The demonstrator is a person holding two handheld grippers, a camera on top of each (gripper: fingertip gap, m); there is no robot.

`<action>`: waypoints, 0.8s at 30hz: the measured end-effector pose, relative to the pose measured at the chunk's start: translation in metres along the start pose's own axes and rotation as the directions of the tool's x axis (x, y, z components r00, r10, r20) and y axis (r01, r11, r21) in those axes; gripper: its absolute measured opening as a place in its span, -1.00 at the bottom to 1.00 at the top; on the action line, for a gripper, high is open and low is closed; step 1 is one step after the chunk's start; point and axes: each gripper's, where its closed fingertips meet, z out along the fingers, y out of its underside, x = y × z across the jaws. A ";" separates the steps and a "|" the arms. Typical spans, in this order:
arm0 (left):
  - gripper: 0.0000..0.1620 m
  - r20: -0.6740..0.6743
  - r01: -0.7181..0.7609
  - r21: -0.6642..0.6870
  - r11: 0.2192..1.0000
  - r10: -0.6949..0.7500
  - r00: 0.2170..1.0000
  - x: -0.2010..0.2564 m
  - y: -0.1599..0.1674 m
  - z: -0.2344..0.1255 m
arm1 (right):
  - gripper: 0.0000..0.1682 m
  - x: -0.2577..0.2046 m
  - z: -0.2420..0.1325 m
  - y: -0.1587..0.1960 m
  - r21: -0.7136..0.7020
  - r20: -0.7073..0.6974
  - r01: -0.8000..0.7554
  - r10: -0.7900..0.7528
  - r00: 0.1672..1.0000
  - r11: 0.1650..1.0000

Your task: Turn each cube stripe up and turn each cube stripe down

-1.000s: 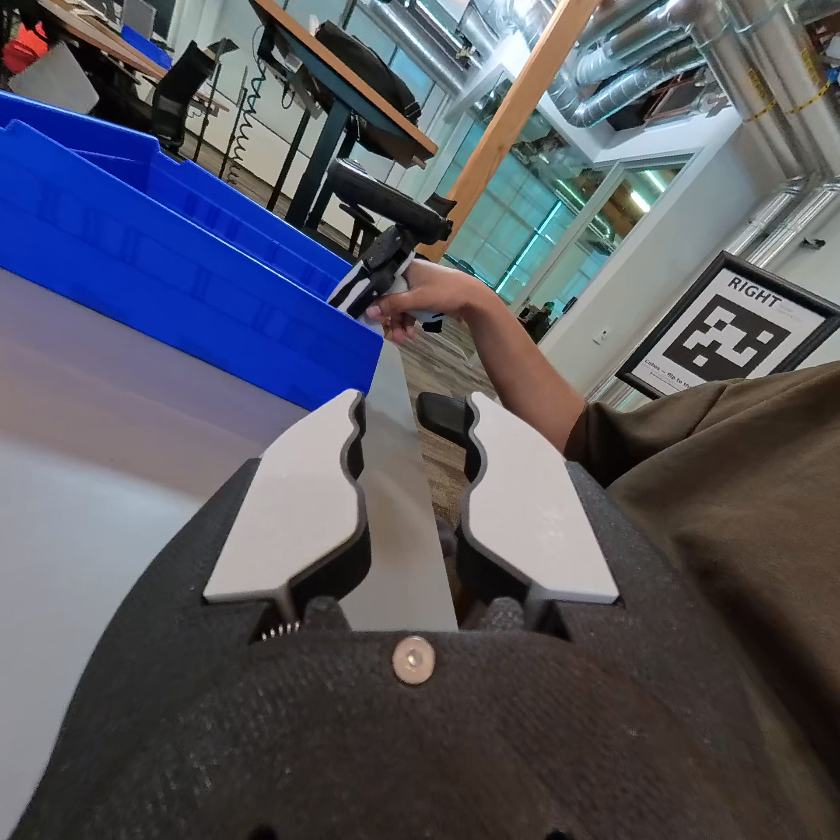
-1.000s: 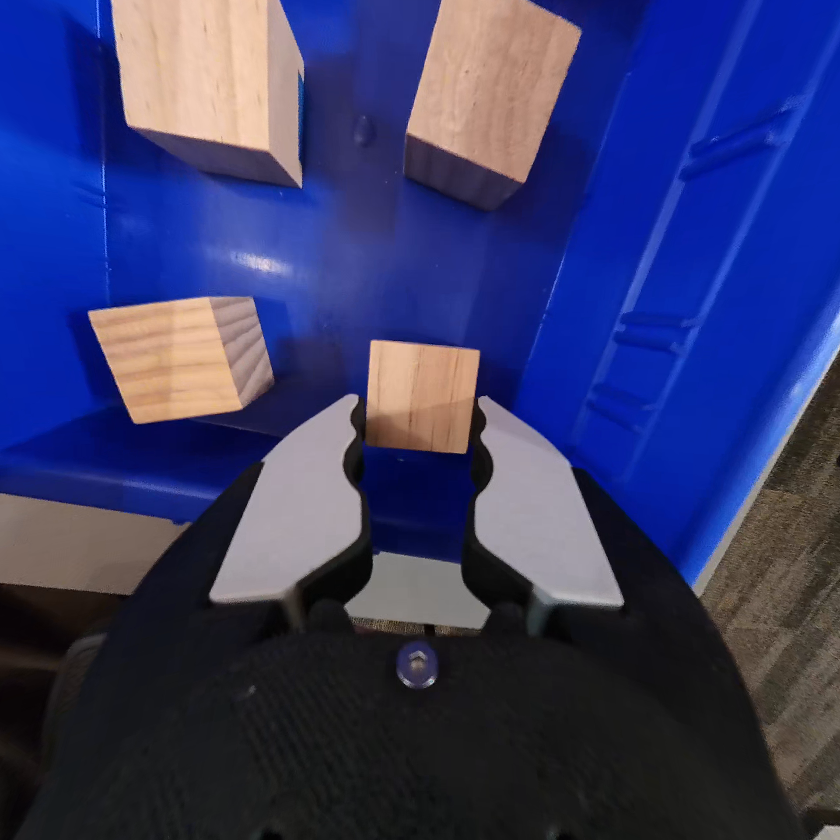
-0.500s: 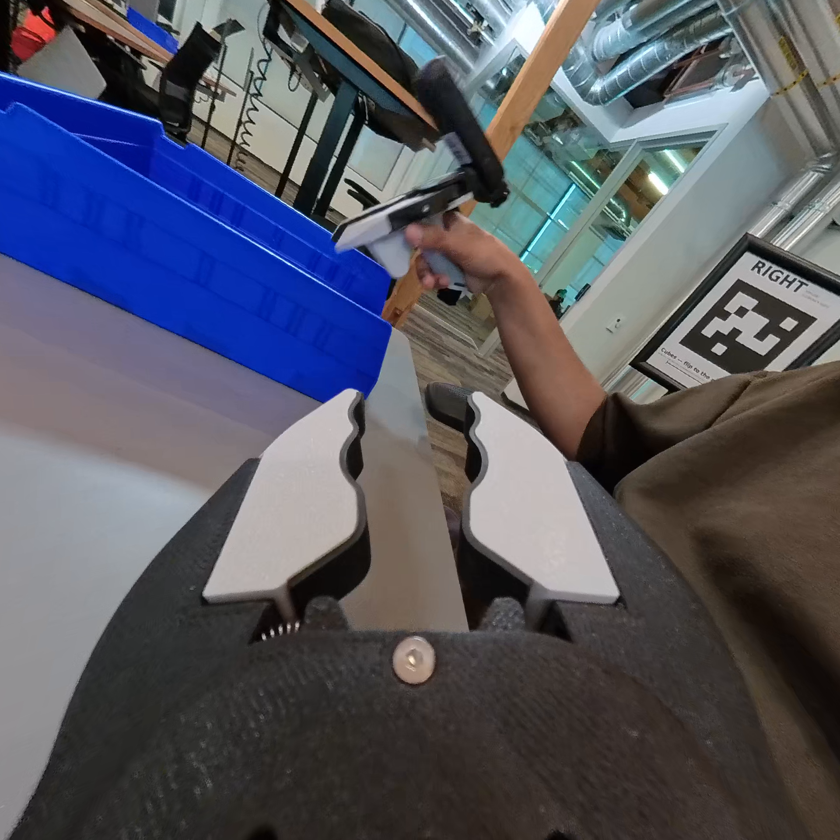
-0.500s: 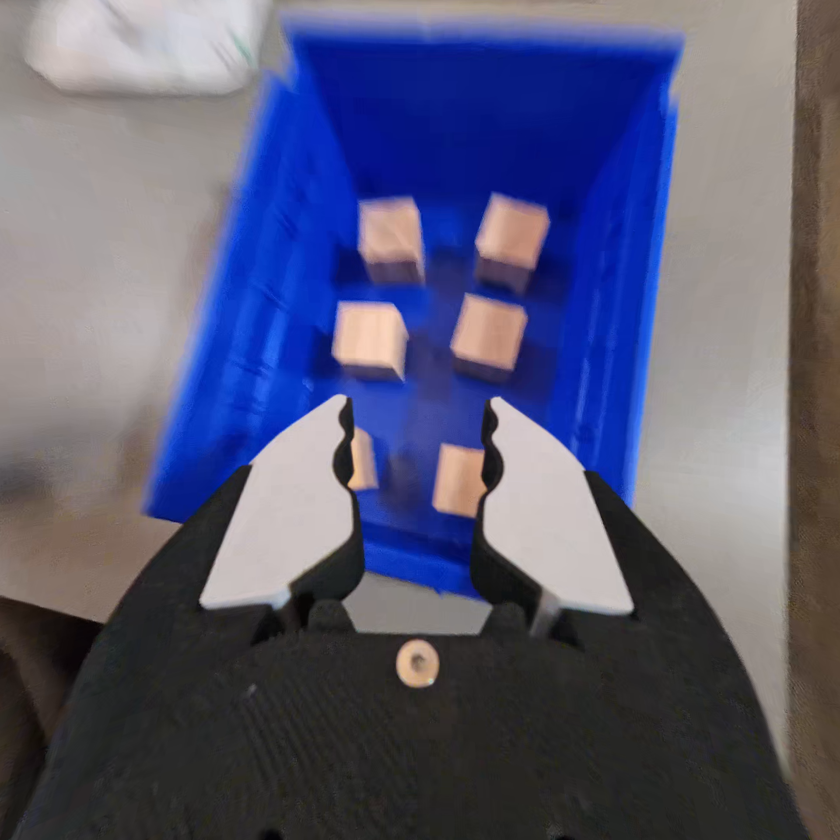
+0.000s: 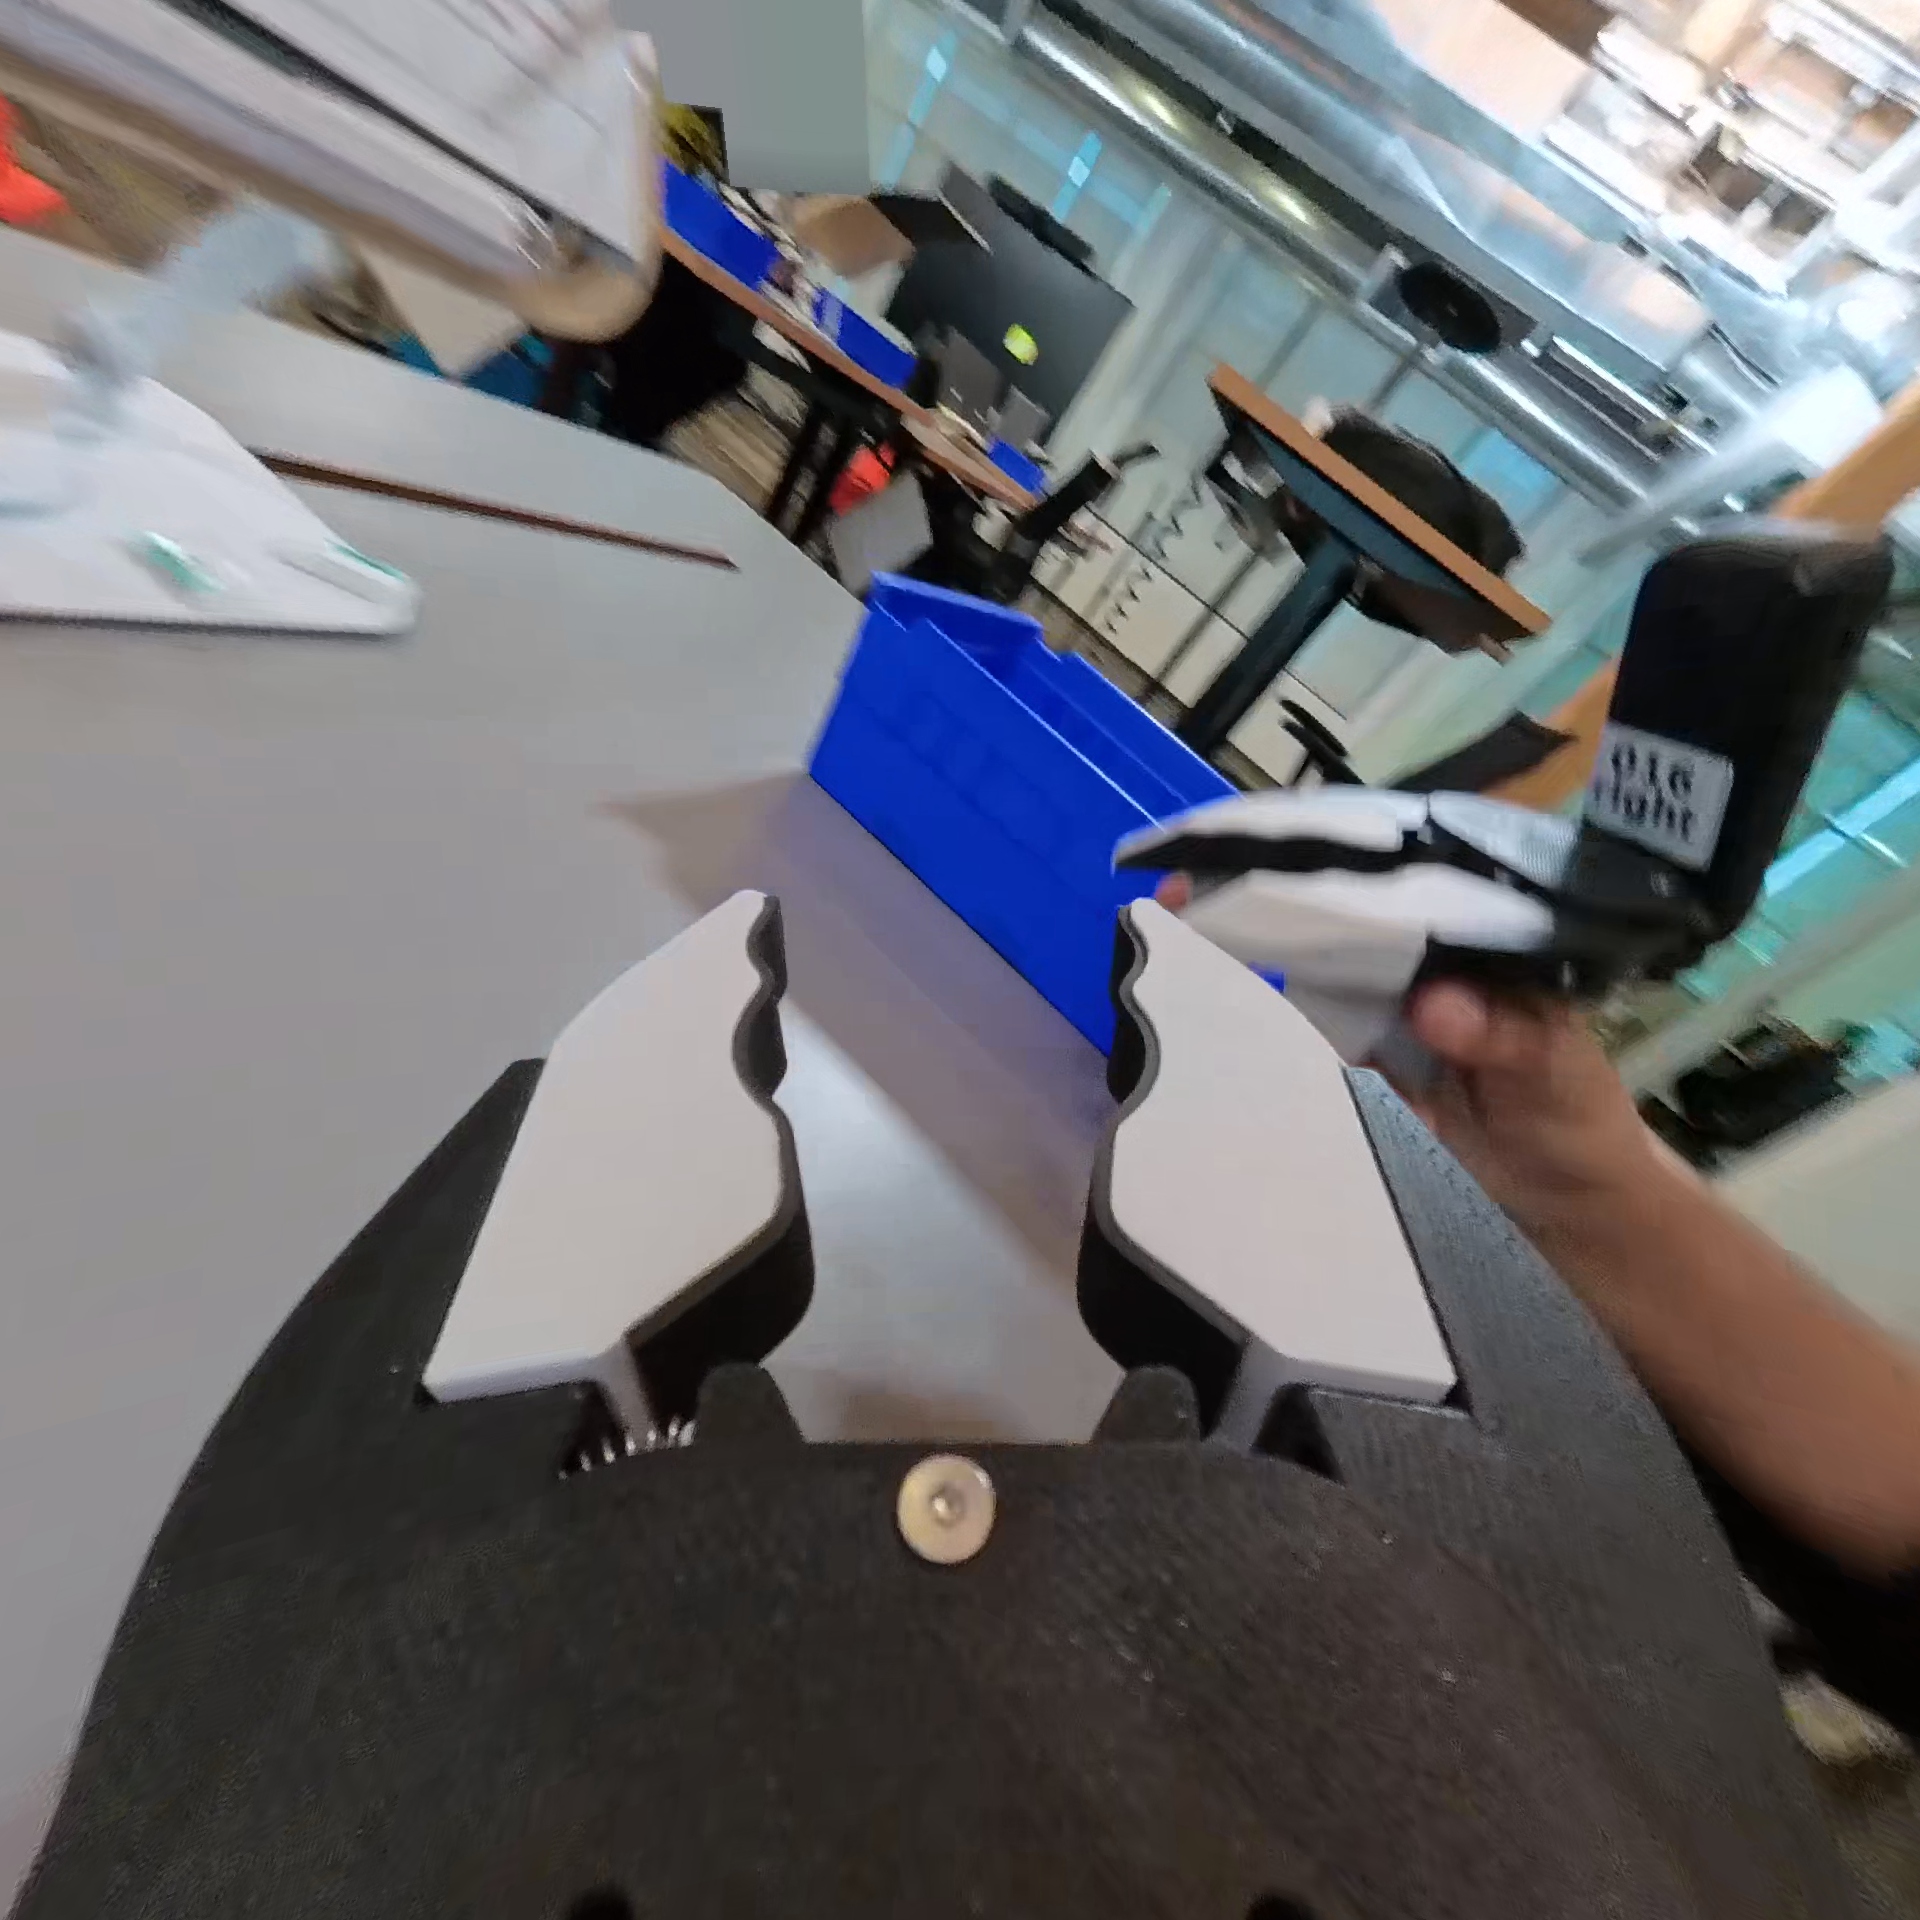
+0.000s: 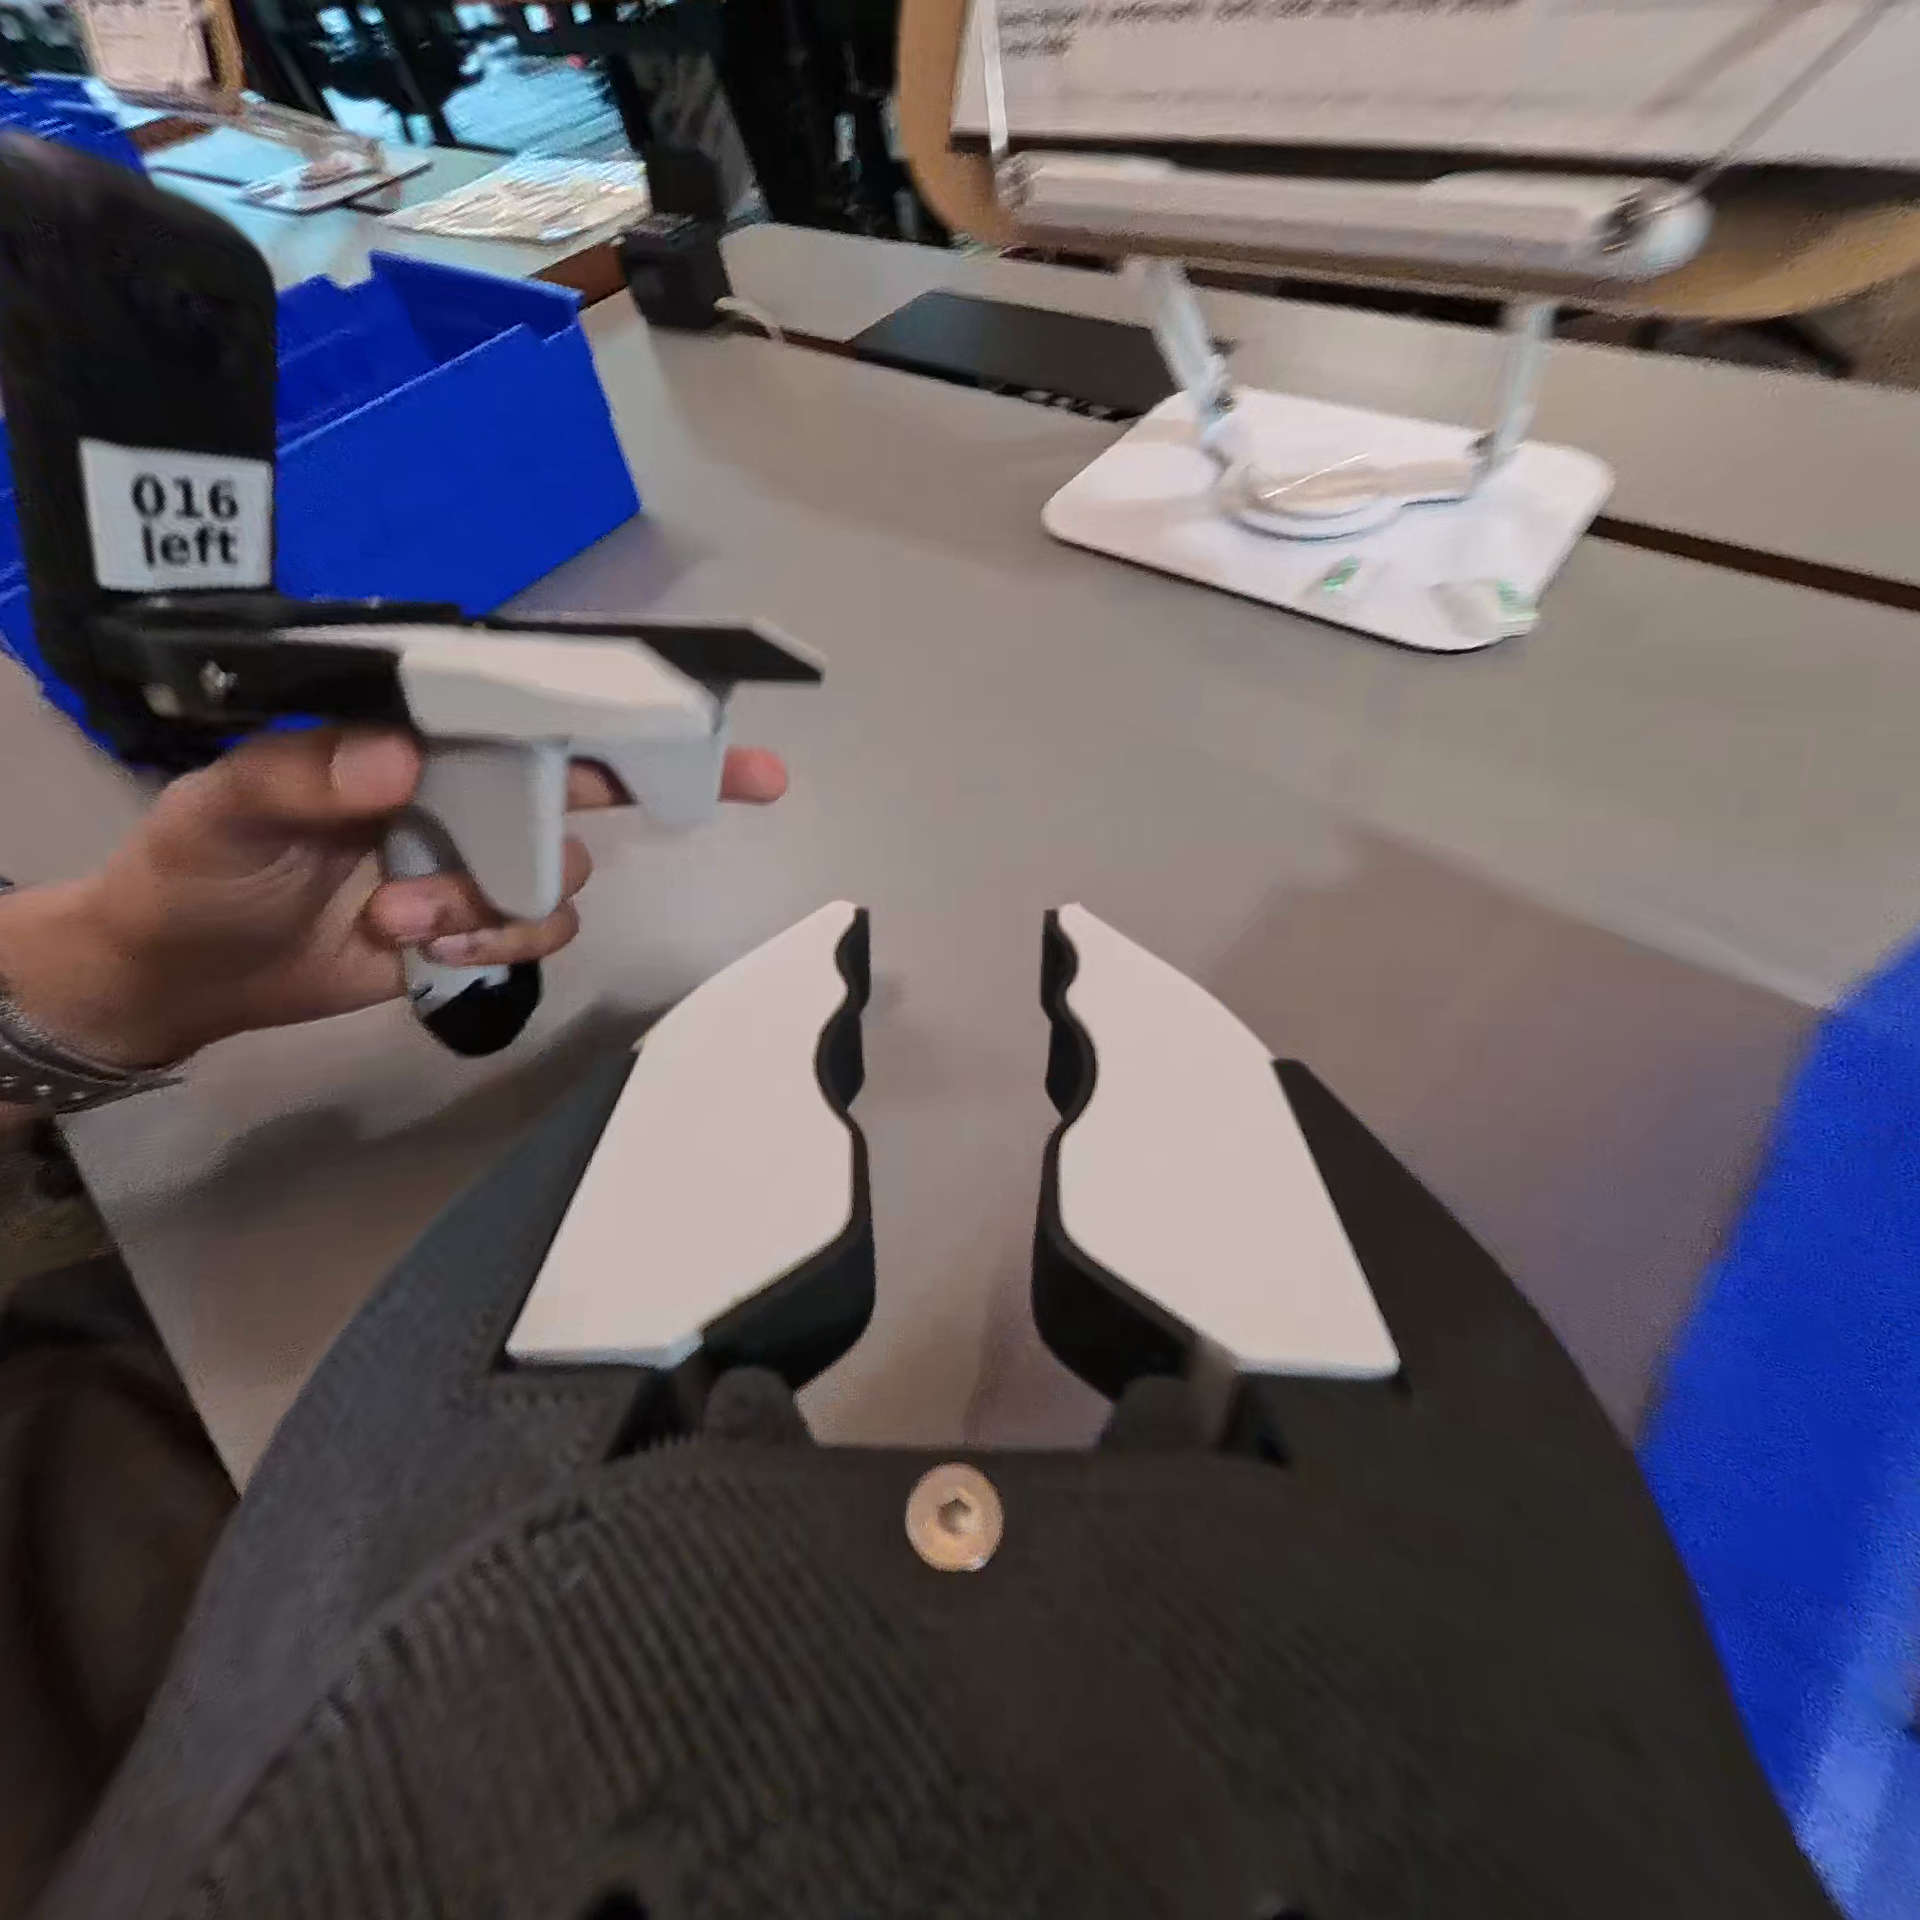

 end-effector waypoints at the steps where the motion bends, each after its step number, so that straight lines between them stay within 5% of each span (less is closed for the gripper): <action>1: -0.27 0.051 -0.004 0.032 0.999 0.002 0.999 -0.009 -0.010 -0.004 | -0.63 -0.009 0.011 0.000 -0.005 0.029 -0.016 0.016 0.999 1.000; 5: -0.38 0.116 0.044 0.136 0.990 -0.060 0.991 -0.027 -0.031 -0.022 | -0.64 -0.039 0.023 -0.017 0.078 0.087 0.000 -0.007 0.996 0.997; 8: -0.27 0.139 0.038 0.138 0.990 -0.057 0.989 -0.030 -0.032 -0.035 | -0.56 -0.051 0.021 -0.005 0.093 0.101 0.059 -0.068 0.993 0.994; 13: -0.30 0.196 -0.047 0.110 0.993 0.025 0.980 -0.033 -0.036 -0.036 | -0.58 -0.016 0.009 -0.005 0.155 -0.178 0.266 -0.238 0.955 0.951; 19: -0.60 0.333 -0.285 -0.082 0.955 0.295 0.895 -0.047 -0.010 -0.027 | -0.99 -0.001 -0.014 -0.020 0.296 -0.352 0.378 -0.268 0.897 0.877; 24: -0.60 0.232 -0.075 -0.010 0.997 0.075 0.970 -0.038 -0.007 -0.026 | -0.86 -0.024 0.000 0.003 0.222 -0.202 0.260 -0.217 0.955 0.940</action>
